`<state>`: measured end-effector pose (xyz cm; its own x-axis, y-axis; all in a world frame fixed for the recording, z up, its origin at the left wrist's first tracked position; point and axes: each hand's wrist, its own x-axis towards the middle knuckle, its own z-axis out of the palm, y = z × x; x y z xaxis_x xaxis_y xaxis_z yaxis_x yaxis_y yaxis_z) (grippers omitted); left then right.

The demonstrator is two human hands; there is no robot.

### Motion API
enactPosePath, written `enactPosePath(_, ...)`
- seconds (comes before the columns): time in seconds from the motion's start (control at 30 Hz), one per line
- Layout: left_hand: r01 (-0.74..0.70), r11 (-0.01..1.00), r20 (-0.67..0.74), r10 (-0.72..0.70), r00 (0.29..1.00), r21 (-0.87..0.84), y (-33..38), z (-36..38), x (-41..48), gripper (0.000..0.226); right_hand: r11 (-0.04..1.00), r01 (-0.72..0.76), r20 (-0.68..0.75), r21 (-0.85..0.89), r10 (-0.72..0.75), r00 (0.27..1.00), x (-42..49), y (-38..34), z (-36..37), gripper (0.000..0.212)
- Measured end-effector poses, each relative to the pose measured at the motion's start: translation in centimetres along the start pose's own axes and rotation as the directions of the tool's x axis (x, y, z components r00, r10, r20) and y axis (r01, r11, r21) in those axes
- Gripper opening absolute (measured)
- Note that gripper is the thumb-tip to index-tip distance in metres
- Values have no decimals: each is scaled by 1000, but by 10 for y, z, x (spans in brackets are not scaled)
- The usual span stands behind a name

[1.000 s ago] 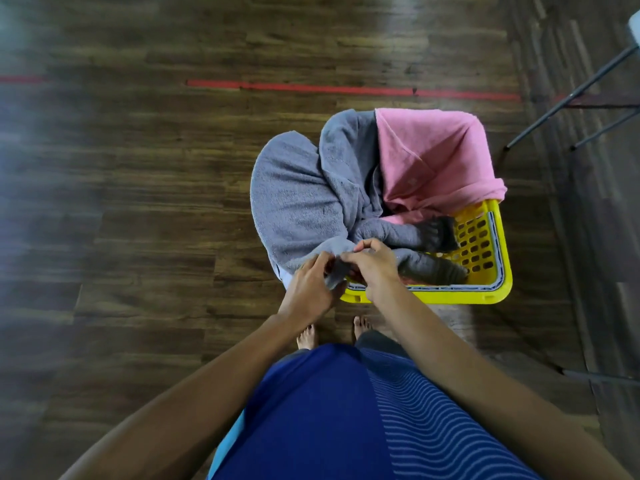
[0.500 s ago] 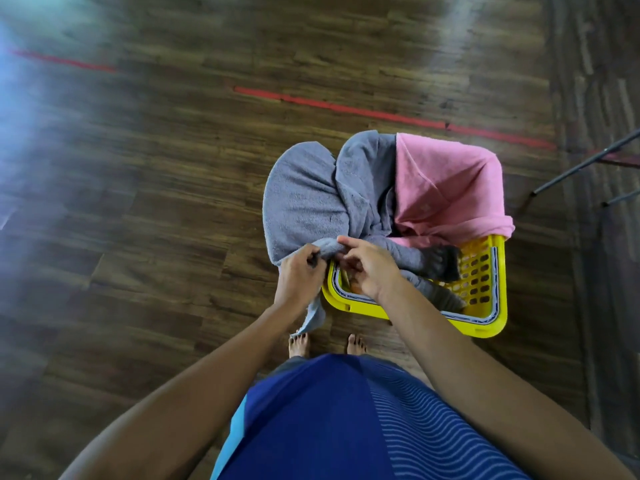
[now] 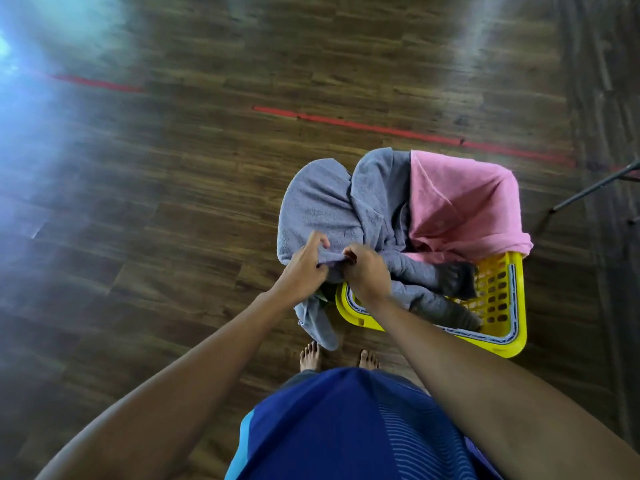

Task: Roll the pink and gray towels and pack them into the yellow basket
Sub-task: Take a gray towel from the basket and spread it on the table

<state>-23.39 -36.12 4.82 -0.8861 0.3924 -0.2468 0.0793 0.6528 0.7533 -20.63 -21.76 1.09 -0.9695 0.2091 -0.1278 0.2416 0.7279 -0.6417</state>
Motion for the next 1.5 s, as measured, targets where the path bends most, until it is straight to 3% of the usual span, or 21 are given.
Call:
enactPosePath(0.1,-97,992,-65,102,993,76,-9,-3,1,21,993,-10,59,116,3,998,2,4,1,8)
enactPosePath(0.23,-21,998,-120,29,992,66,-24,-16,10,7,978,-58,137,200,31,990,1,5,-3,12)
enactPosePath(0.43,108,985,-34,-114,993,-133,-10,-11,10,13,999,-15,155,-39,21,988,-1,20,-7,3)
enactPosePath(0.6,111,978,16,-110,994,-175,-10,-7,11,25,979,-169,10,-117,171,985,-1,32,-6,11)
enactPosePath(0.67,91,988,4,-92,996,-121,-11,-6,7,23,979,-182,-38,-91,179,983,-3,37,-6,13)
enactPosePath(0.77,-37,999,50,37,998,14,-19,-5,-2,9,981,-174,-82,87,181,980,-12,37,-9,8)
enactPosePath(0.87,-111,975,50,103,993,192,-33,0,-5,12,989,-78,-108,126,91,990,-18,36,-15,18)
enactPosePath(1.03,-52,959,-79,76,994,279,-28,14,-7,7,986,4,-21,167,0,1000,-18,21,-20,21)
enactPosePath(1.2,-162,933,-174,226,958,322,-14,27,-5,8,981,62,78,186,-78,994,-20,8,-14,20)
enactPosePath(1.37,-163,967,-142,192,971,194,-15,27,-1,7,986,73,56,148,-82,995,-22,7,-12,25)
enactPosePath(1.5,-177,983,-188,184,965,49,-4,24,-1,6,1000,22,-25,3,-22,999,-20,14,-17,11)
